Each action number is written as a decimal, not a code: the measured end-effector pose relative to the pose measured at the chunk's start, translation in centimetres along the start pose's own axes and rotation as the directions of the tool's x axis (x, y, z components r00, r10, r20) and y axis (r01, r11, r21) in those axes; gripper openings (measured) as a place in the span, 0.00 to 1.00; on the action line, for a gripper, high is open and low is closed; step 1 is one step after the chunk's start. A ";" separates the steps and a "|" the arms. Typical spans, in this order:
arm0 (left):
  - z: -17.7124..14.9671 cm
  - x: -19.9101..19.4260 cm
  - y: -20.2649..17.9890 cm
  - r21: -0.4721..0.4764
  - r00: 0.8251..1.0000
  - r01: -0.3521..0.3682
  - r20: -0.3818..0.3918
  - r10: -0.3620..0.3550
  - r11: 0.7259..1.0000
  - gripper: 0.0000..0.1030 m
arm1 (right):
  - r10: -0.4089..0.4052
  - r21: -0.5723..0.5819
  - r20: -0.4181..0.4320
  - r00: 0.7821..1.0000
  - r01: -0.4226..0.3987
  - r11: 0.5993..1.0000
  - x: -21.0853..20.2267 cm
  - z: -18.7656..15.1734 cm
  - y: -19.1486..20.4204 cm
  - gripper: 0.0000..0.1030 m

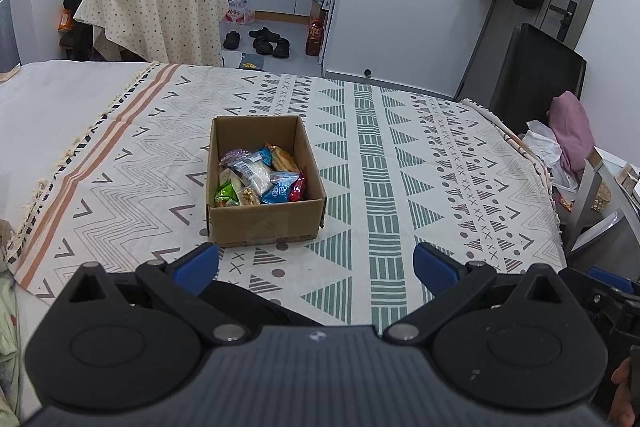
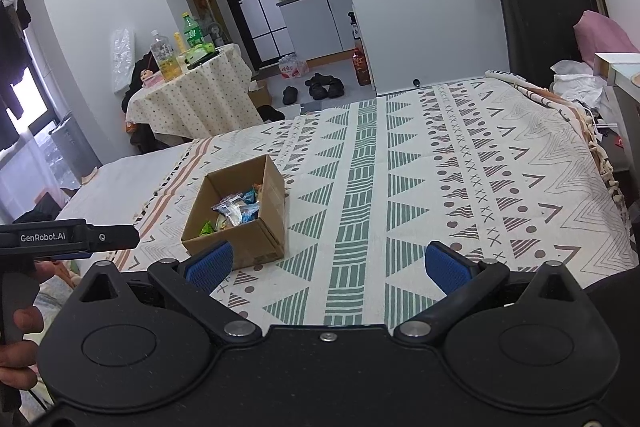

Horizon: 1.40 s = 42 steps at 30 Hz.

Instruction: Organize snacks

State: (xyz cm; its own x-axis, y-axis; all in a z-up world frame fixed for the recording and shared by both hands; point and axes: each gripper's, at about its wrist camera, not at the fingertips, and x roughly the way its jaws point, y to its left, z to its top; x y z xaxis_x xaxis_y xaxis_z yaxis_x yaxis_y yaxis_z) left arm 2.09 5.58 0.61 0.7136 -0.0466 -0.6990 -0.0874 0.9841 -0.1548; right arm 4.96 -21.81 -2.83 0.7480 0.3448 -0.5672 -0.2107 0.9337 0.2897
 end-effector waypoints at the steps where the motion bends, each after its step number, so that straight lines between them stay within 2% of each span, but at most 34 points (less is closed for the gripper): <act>1: 0.0 0.0 0.0 0.000 1.000 0.000 0.000 0.000 1.000 1.00 | 0.000 0.000 0.000 1.000 0.000 1.000 0.0 0.0 0.0 1.00; 42: -0.1 0.0 0.2 0.004 1.000 -0.013 -0.005 0.013 1.000 1.00 | 0.009 -0.003 0.008 1.000 -0.009 1.000 0.0 0.2 0.1 1.00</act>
State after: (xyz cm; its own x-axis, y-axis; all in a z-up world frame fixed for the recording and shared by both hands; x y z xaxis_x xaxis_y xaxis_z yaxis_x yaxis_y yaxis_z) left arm 1.96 5.77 0.54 0.7087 -0.0348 -0.7047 -0.0936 0.9853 -0.1427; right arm 5.09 -21.75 -2.66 0.7507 0.3525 -0.5587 -0.2195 0.9308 0.2923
